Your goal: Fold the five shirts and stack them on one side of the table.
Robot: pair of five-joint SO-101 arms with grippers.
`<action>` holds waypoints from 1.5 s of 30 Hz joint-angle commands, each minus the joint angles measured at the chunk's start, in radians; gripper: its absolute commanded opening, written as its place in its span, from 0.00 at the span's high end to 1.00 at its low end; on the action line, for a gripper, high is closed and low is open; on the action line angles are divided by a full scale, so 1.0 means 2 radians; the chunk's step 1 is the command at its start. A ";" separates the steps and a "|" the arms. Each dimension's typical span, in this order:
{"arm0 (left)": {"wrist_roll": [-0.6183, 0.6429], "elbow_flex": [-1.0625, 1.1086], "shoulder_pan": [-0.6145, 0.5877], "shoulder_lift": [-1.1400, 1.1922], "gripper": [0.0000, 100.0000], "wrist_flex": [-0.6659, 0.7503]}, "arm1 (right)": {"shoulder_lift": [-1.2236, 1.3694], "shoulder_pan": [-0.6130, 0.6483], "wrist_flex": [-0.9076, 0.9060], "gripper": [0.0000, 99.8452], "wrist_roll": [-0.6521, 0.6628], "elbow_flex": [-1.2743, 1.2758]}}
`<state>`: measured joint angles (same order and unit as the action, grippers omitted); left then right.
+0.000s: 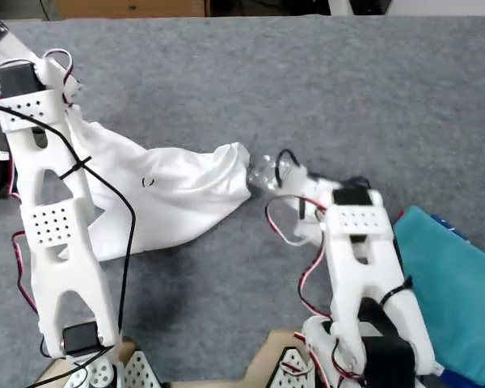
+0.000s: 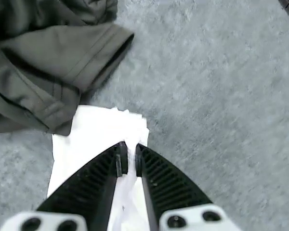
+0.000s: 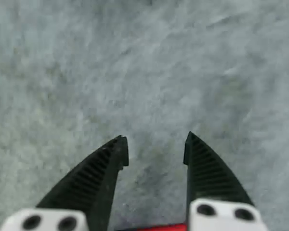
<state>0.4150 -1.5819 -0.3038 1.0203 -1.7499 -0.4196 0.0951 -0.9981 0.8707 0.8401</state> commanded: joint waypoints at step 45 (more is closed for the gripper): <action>-0.050 0.051 0.013 0.056 0.98 0.035 | 0.626 0.155 -0.381 0.89 -0.194 -0.850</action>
<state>0.3230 -1.4377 -0.2670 1.1492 -1.6947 0.9229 0.4618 -1.7668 0.4718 -0.8800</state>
